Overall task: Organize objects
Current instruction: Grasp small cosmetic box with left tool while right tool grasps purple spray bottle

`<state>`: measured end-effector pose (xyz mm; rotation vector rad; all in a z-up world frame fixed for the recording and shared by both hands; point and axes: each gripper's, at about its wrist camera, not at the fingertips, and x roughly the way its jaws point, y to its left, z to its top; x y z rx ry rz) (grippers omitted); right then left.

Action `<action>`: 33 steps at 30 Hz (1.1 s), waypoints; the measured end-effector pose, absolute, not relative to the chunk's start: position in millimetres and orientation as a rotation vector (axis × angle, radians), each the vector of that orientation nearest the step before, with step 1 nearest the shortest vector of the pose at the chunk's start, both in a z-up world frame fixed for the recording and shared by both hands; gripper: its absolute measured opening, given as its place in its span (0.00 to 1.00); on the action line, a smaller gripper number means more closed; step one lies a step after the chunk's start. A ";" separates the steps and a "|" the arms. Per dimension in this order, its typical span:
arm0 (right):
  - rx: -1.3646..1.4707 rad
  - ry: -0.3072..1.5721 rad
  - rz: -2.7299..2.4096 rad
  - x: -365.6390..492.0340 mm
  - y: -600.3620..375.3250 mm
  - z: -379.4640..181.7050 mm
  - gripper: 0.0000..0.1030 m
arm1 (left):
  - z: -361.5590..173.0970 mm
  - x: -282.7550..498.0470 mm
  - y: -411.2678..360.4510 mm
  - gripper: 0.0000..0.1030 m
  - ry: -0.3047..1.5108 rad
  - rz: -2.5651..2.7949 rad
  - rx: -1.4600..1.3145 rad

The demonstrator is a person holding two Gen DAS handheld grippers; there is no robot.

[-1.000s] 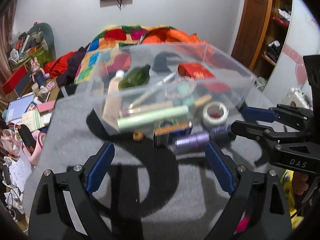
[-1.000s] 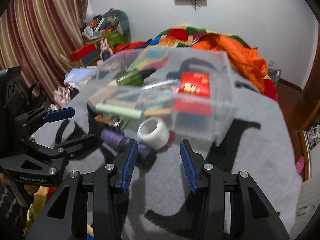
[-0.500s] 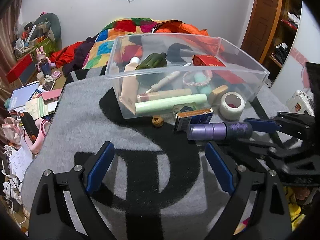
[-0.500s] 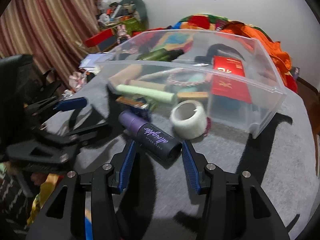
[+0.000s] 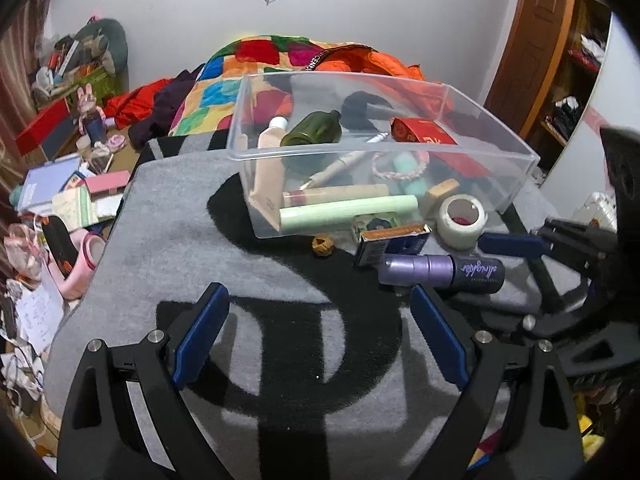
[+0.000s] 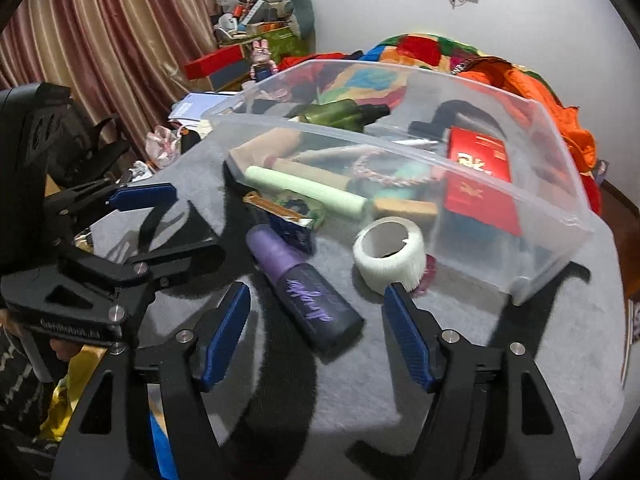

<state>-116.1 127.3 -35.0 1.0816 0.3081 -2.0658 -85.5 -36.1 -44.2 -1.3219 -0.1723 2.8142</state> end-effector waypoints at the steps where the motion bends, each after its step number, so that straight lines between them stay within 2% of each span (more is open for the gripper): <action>1: 1.070 0.312 -2.063 -114.5 126.6 -34.8 0.56 | -43.3 -85.7 -38.0 0.90 -0.186 2.815 -1.322; 3: 1.043 0.327 -2.059 -108.6 126.1 -35.3 0.44 | -41.5 -86.1 -39.9 0.90 -0.195 2.826 -1.320; 4: 1.043 0.330 -2.049 -106.7 126.4 -36.2 0.34 | -40.5 -86.3 -40.6 0.90 -0.200 2.830 -1.318; 5: 1.045 0.326 -2.042 -105.6 127.5 -37.0 0.31 | -39.5 -86.5 -41.0 0.90 -0.207 2.830 -1.316; 15: 1.014 0.370 -2.074 -84.7 162.7 -37.2 0.24 | -34.4 -91.4 -29.2 0.90 -0.198 2.811 -1.290; 18: 1.059 0.386 -2.137 -83.8 182.3 -41.8 0.24 | -34.6 -98.5 -18.0 0.90 -0.172 2.793 -1.283; 24: 1.108 0.269 -2.124 -91.4 201.1 -39.1 0.26 | -39.1 -116.2 6.9 0.90 -0.065 2.801 -1.272; 29: 1.077 0.267 -2.114 -94.1 190.9 -37.4 0.53 | -43.7 -128.4 9.6 0.90 -0.087 2.805 -1.304; 33: 1.074 0.269 -2.132 -102.5 177.0 -40.4 0.54 | -44.6 -134.7 8.5 0.89 -0.128 2.829 -1.309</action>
